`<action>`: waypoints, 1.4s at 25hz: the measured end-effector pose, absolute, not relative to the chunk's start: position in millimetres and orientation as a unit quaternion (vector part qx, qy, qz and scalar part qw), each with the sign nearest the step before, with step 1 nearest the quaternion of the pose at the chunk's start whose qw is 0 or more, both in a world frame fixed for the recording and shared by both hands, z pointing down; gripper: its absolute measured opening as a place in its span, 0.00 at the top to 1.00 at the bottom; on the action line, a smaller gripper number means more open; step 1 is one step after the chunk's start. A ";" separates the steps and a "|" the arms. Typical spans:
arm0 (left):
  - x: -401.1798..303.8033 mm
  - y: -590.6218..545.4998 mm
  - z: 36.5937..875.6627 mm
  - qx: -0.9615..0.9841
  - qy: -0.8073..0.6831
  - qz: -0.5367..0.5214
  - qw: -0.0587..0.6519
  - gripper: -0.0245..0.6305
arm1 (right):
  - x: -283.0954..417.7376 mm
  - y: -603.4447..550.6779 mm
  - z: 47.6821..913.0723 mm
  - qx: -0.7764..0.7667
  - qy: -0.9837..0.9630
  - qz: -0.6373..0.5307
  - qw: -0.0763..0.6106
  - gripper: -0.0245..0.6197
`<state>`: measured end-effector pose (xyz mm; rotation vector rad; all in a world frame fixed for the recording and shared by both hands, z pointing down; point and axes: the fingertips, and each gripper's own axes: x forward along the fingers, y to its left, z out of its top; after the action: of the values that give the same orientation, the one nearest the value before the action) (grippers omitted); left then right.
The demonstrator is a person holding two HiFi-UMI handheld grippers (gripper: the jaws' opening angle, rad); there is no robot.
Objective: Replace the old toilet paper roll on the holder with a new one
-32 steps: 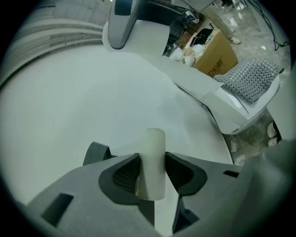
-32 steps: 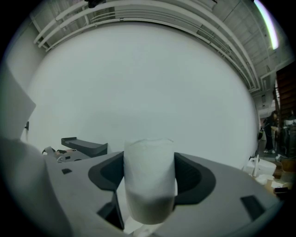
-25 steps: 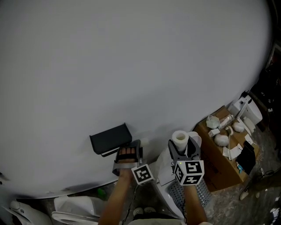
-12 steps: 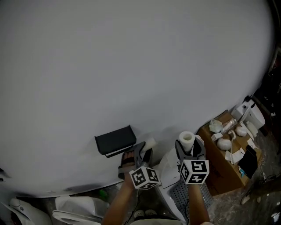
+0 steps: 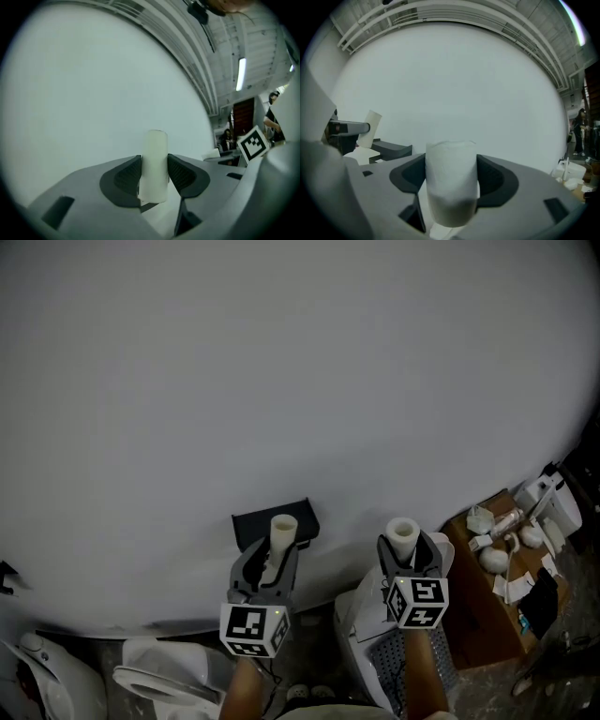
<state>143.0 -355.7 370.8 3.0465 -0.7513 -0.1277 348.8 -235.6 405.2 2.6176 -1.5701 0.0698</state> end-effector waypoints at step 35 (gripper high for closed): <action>-58.6 -411.6 369.4 0.902 -0.423 -0.078 0.039 0.69 | 292.0 -347.2 489.8 0.588 -0.518 -0.232 0.577 0.49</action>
<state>-58.6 -411.6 369.4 2.7650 -1.2955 -0.2381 292.0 -347.2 489.8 1.3767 -1.2115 -0.5434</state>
